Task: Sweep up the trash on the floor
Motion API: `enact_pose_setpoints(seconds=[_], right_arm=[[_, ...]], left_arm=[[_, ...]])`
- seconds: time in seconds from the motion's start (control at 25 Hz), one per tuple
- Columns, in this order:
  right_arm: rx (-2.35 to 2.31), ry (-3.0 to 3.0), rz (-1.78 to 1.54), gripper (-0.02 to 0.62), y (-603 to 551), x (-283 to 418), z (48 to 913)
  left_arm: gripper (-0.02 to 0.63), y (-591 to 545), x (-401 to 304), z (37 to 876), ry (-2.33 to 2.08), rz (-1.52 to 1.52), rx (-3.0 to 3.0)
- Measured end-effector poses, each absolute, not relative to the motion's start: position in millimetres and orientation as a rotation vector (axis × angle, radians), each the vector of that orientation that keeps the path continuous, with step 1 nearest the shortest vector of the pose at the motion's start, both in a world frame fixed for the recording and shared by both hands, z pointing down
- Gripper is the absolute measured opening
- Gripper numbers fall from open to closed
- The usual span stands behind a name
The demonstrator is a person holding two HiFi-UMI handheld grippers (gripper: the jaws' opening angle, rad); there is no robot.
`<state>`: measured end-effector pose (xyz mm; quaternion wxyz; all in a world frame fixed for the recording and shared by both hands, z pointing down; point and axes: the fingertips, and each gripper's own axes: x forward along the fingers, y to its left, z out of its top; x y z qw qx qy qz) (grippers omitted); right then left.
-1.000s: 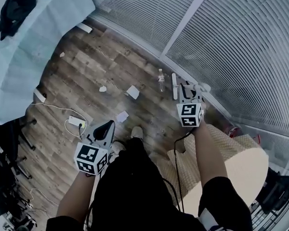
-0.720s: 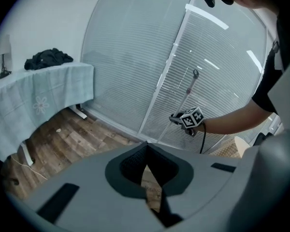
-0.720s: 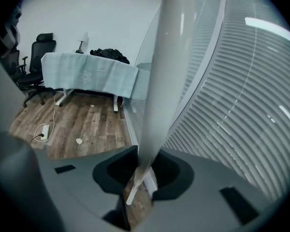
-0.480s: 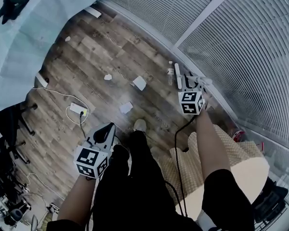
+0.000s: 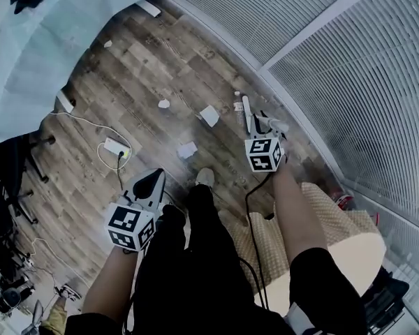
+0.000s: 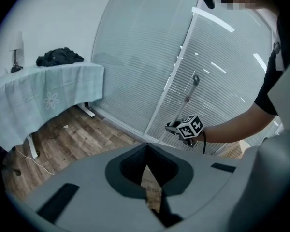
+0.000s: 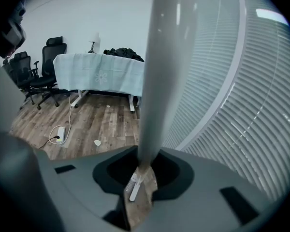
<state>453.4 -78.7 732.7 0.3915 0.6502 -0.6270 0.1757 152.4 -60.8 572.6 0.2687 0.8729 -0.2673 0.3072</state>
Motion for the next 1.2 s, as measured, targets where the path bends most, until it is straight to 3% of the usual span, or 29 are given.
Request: enact_pose_setpoints(seconds=[1.2], right_arm=[[1.19, -1.863, 0.404, 0.095, -62, 190, 730]], left_arm=[[-0.005, -76, 24, 543, -1.027, 0.607, 2.246]])
